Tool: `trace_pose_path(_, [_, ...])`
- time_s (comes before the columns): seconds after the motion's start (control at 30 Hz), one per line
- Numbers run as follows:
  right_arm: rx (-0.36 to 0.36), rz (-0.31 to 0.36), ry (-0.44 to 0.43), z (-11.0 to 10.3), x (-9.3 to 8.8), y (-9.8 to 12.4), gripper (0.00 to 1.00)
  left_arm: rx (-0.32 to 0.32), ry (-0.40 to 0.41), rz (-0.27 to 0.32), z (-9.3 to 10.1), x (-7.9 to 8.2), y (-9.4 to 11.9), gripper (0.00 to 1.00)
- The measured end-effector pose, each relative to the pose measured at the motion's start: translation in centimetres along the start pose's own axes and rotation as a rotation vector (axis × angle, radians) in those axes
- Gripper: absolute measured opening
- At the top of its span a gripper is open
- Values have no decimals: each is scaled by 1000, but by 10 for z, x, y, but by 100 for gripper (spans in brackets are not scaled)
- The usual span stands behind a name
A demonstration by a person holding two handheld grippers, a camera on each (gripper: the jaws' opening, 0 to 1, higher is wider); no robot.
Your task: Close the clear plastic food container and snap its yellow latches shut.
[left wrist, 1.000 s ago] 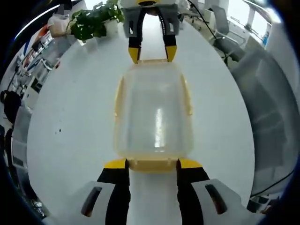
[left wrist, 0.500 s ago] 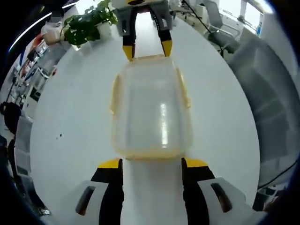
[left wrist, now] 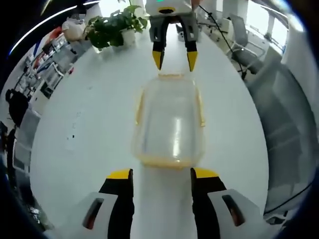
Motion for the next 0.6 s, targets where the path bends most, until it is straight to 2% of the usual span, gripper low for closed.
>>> trace_pose_path(0.1, [-18, 27, -31, -1, 4, 1, 38, 8, 41, -5, 2, 4, 2, 45])
trace_pose_path(0.13, [-15, 61, -62, -3, 7, 1, 37, 10, 97, -7, 3, 5, 2, 46])
trace_pose_path(0.2, [-32, 107, -112, -3, 11, 1, 37, 16, 144, -12, 2, 7, 1, 47])
trace_pose_path(0.3, [-58, 130, -156, -2, 15, 1, 39, 37, 240, -25, 3, 9, 0, 47])
trace_pose_path(0.37, [-86, 163, -187, -1, 18, 0, 40, 38, 315, 15, 5, 12, -2, 50])
trace_pose_path(0.4, [-104, 178, -208, 0, 19, 1, 40, 35, 341, 13, 6, 12, -3, 50])
trace_pose_path(0.5, [-128, 181, -274, 1, 18, 1, 38, 72, 391, -23, 7, 10, -5, 49])
trace_pose_path(0.57, [-137, 182, -288, 1, 18, 0, 38, 73, 422, -16, 9, 10, -6, 48])
trace_pose_path(0.6, [-144, 190, -311, 1, 17, -1, 39, 86, 443, -41, 10, 8, -8, 48])
Point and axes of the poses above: the point that each gripper's makers call its tool centre point, and the gripper's own axes: y roughly backward along the fingers, z roughly to its right, x roughly out of its top, the point moved 10 cm from there along y, roughly backward along the fingers, and after that the axes turned 12 degrees about x, right-handed, at the moved point
